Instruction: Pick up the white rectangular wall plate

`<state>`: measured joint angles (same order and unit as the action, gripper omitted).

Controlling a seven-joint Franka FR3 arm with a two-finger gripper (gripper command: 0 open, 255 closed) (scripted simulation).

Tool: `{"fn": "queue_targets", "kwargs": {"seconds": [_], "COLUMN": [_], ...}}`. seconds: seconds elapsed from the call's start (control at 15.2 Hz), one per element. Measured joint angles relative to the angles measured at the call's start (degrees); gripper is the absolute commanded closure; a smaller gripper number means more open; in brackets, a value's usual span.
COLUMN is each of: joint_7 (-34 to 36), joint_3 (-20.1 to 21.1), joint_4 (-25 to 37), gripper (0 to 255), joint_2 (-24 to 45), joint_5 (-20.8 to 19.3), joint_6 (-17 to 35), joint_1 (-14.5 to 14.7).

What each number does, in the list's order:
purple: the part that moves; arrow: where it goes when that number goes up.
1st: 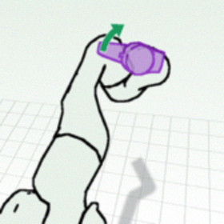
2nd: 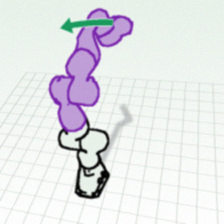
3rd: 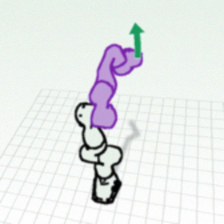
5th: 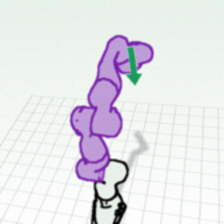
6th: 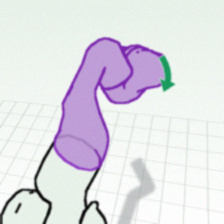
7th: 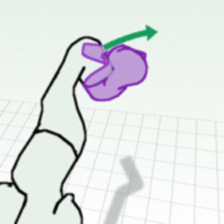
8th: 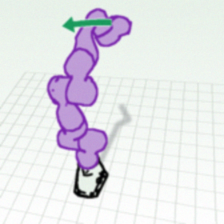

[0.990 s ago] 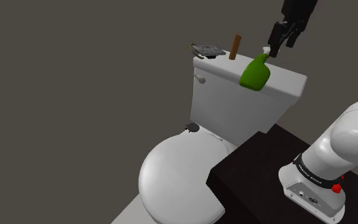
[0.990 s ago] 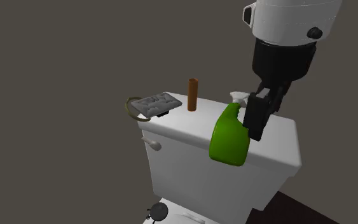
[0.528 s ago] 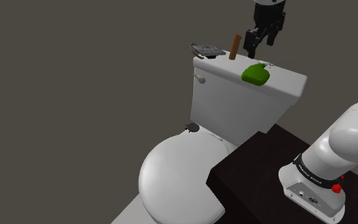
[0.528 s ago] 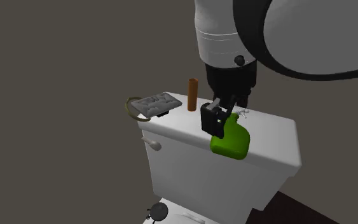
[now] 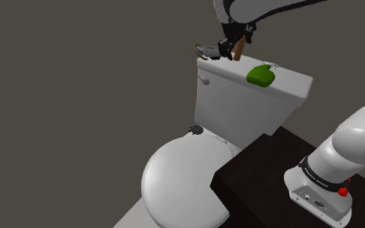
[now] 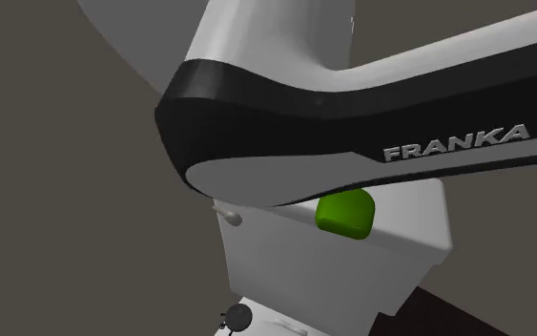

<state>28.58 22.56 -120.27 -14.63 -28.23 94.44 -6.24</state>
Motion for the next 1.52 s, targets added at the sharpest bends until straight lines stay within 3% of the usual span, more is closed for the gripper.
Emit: {"fn": "queue_targets", "kwargs": {"seconds": [0.4,0.79,1.06,1.39,1.45,1.52], "joint_7": [12.04,17.66,18.49,22.28,21.91,21.41], "joint_3": [5.03,3.03,1.97,2.09,2.13,2.12], "joint_4": [13.07,29.87,32.37,36.67,34.15,31.73], "gripper": [0,0,0,0,255,255], "joint_2": [18.83,38.33,41.32,45.15,43.50,41.82], "joint_5": [-15.93,-31.92,-34.73,-34.32,-34.69,-34.97], "joint_6": [-7.30,-17.60,-18.43,-17.96,-17.24,-16.99], "joint_1": [0.48,6.39,7.37,8.10,7.53,7.15]}}
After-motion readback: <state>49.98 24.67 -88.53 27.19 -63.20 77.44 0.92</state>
